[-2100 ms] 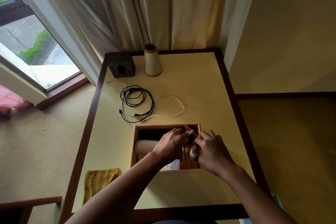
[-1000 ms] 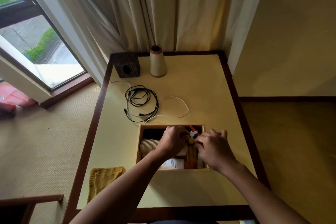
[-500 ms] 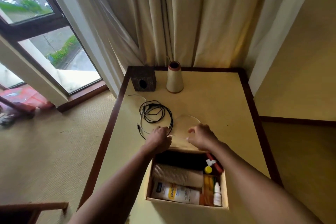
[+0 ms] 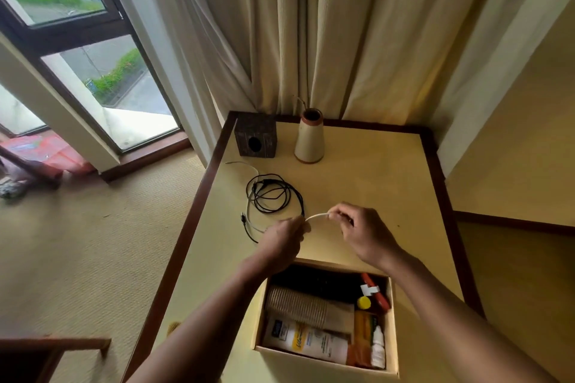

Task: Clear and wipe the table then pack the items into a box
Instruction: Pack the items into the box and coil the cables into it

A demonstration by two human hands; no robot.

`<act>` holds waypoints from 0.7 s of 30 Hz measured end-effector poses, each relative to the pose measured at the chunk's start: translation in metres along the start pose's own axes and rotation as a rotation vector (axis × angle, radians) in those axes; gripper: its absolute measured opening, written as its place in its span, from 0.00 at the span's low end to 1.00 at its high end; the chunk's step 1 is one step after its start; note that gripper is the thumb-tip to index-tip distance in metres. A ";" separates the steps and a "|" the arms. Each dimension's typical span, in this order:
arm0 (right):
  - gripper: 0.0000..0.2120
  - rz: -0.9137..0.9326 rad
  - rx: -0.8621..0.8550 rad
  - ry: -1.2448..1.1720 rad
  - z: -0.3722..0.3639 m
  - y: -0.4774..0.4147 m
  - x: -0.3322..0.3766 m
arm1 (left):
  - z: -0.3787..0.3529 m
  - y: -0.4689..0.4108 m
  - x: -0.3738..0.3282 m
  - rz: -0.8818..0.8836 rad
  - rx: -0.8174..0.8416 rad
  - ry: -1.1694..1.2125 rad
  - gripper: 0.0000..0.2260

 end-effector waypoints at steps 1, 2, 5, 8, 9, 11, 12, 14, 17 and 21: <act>0.06 0.061 -0.068 -0.002 0.016 0.001 0.014 | 0.009 0.005 -0.004 0.012 -0.032 0.103 0.08; 0.06 0.118 -0.136 -0.009 0.034 0.001 0.028 | 0.019 0.010 -0.007 0.044 -0.067 0.210 0.08; 0.08 0.289 -0.306 -0.013 0.082 0.006 0.072 | 0.056 0.023 -0.020 0.132 -0.188 0.551 0.08; 0.10 0.447 -0.433 0.053 0.116 0.010 0.109 | 0.086 0.031 -0.048 0.133 -0.173 0.781 0.08; 0.10 0.492 -0.480 0.069 0.128 0.011 0.122 | 0.096 0.034 -0.061 0.123 -0.131 0.829 0.09; 0.11 0.588 -0.582 0.084 0.154 0.013 0.147 | 0.114 0.040 -0.091 0.077 -0.004 0.895 0.12; 0.10 0.635 -0.636 0.084 0.168 0.015 0.160 | 0.123 0.044 -0.107 0.050 0.069 0.921 0.13; 0.10 0.685 -0.736 0.058 0.192 0.016 0.179 | 0.139 0.049 -0.134 0.013 0.192 0.989 0.13; 0.10 0.588 -0.803 -0.088 0.213 0.011 0.192 | 0.170 0.054 -0.178 -0.069 0.348 1.158 0.09; 0.14 0.336 -0.614 -0.180 0.185 0.002 0.181 | 0.209 0.057 -0.225 -0.218 0.442 1.406 0.09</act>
Point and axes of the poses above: each hand's wrist, its own y-axis away from the middle knuckle, its own z-axis out of the back of the hand, x = y × z, the point moved 9 cm from there along -y, towards the middle knuckle, and after that the axes turned 12 degrees about -x, right-handed, at the moved point
